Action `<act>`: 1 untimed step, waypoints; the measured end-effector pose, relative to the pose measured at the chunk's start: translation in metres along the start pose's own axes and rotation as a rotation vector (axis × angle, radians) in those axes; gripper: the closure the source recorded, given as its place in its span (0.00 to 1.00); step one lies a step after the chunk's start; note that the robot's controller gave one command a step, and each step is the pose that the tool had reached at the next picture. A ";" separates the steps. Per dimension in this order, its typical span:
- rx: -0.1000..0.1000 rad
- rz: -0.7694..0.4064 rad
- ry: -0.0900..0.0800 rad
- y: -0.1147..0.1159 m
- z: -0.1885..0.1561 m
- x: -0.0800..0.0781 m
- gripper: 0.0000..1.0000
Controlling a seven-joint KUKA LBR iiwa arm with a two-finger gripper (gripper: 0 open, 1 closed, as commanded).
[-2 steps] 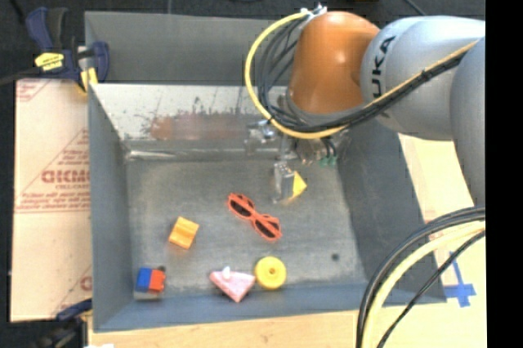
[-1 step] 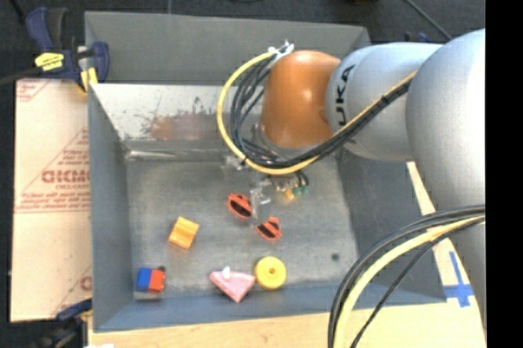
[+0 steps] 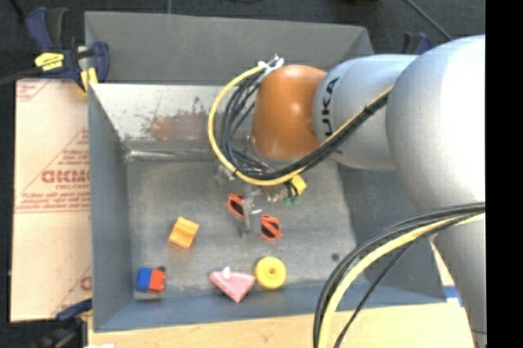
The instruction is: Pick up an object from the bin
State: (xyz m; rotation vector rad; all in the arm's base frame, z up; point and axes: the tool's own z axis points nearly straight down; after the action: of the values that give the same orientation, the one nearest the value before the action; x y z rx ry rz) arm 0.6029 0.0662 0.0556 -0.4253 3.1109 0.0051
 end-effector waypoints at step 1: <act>0.004 -0.111 -0.003 -0.022 -0.011 0.033 0.00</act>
Offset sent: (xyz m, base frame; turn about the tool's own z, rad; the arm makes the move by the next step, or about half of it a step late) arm -0.0103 -0.0448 0.0144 -0.0006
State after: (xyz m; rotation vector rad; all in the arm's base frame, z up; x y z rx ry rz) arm 0.5775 0.0364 0.0668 -0.5971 3.0786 -0.0001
